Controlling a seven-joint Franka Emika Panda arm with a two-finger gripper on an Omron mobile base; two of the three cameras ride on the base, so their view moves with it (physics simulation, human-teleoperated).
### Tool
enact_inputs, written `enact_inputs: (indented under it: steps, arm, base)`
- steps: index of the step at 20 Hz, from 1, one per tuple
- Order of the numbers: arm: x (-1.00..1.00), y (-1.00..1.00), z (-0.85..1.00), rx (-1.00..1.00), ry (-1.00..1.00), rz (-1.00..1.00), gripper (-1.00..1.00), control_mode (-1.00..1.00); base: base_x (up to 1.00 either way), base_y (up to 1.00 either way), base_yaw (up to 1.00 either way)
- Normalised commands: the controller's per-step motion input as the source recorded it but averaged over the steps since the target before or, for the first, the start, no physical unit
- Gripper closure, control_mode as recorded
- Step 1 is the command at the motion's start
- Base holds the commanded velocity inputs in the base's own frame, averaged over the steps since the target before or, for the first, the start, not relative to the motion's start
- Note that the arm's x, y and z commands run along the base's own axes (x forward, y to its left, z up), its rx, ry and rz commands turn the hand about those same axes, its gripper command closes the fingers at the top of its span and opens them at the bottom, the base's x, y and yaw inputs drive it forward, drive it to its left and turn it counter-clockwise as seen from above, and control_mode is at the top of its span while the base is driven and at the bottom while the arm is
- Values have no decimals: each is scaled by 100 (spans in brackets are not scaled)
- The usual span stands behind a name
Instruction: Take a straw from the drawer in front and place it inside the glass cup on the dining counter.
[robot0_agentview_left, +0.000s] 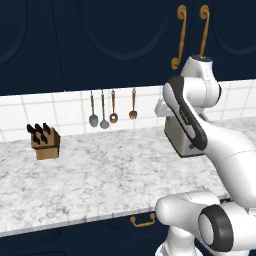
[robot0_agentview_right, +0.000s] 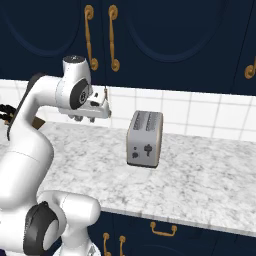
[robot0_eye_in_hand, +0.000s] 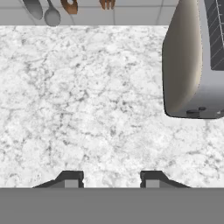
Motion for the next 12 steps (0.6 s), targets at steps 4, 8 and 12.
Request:
enact_inputs:
  steps: [4,8,12]
  arm:
    - [-38,0,-3,0,-1,0,-100,-100]
    - [-59,5,-40,0,-2,0,-100,-100]
    - [-33,10,-58,0,-1,-1,-100,-100]
  base:
    - [0,0,0]
    - [0,0,0]
    - [0,0,0]
